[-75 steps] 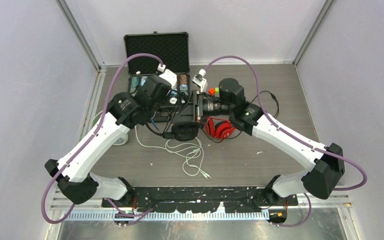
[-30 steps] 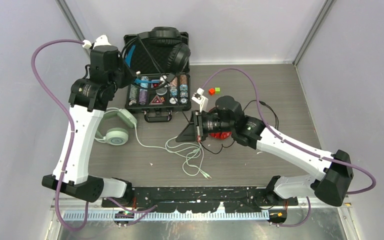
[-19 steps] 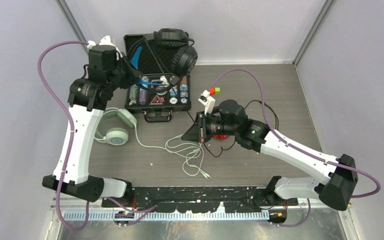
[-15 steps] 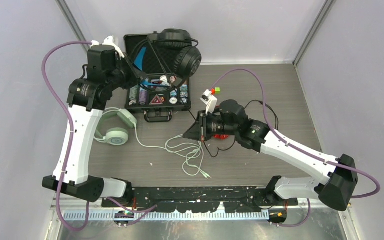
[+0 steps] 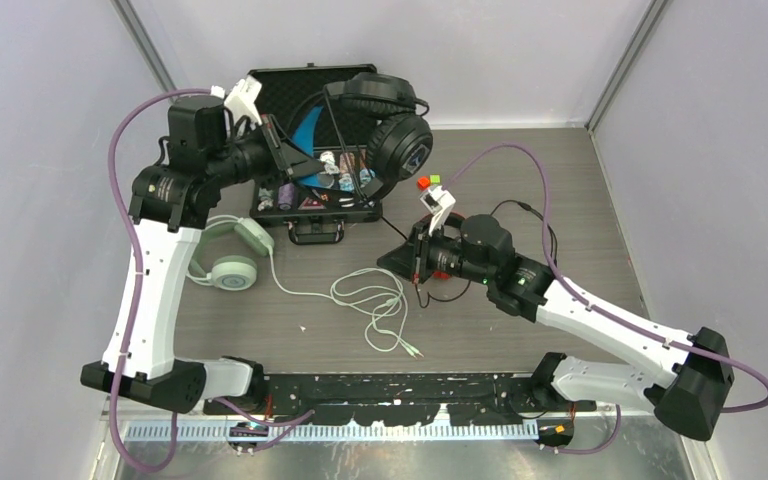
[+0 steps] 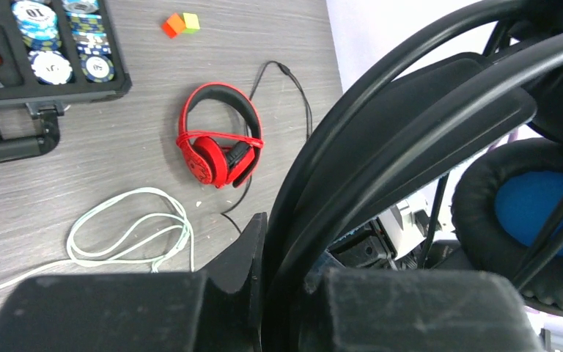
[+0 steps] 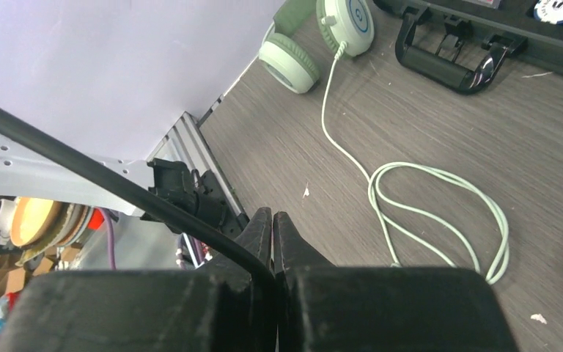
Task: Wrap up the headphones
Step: Wrap the headphones around the headphones.
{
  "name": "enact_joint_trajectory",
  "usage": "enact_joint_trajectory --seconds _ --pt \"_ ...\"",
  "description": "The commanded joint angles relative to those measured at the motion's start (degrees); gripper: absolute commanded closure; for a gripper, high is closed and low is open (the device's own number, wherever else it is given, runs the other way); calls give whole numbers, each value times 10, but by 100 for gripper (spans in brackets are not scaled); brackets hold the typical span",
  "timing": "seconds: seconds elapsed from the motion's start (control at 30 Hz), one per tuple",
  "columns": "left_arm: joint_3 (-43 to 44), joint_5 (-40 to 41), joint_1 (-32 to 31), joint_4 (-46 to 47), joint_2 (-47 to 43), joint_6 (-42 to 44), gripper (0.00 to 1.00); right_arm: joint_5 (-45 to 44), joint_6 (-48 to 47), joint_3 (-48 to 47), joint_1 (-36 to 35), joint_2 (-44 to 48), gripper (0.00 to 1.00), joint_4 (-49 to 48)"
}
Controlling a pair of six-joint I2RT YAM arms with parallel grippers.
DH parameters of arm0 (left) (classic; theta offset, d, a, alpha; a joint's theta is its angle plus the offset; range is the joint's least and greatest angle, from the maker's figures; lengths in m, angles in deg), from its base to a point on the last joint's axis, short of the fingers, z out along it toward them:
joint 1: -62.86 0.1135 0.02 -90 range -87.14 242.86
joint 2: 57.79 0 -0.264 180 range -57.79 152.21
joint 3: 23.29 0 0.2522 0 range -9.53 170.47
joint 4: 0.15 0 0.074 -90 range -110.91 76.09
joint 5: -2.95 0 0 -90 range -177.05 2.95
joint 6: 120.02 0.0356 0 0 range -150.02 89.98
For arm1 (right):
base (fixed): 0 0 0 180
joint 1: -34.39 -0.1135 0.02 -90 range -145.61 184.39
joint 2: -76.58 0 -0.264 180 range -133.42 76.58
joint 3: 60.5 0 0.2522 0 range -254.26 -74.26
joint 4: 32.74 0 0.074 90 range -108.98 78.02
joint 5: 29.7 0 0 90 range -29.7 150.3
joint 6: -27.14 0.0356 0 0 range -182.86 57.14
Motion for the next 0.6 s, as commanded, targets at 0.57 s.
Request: enact_joint_trajectory --seconds 0.57 --pt "-28 -274 6 70 -42 95 100 -50 -11 122 84 24 84 -90"
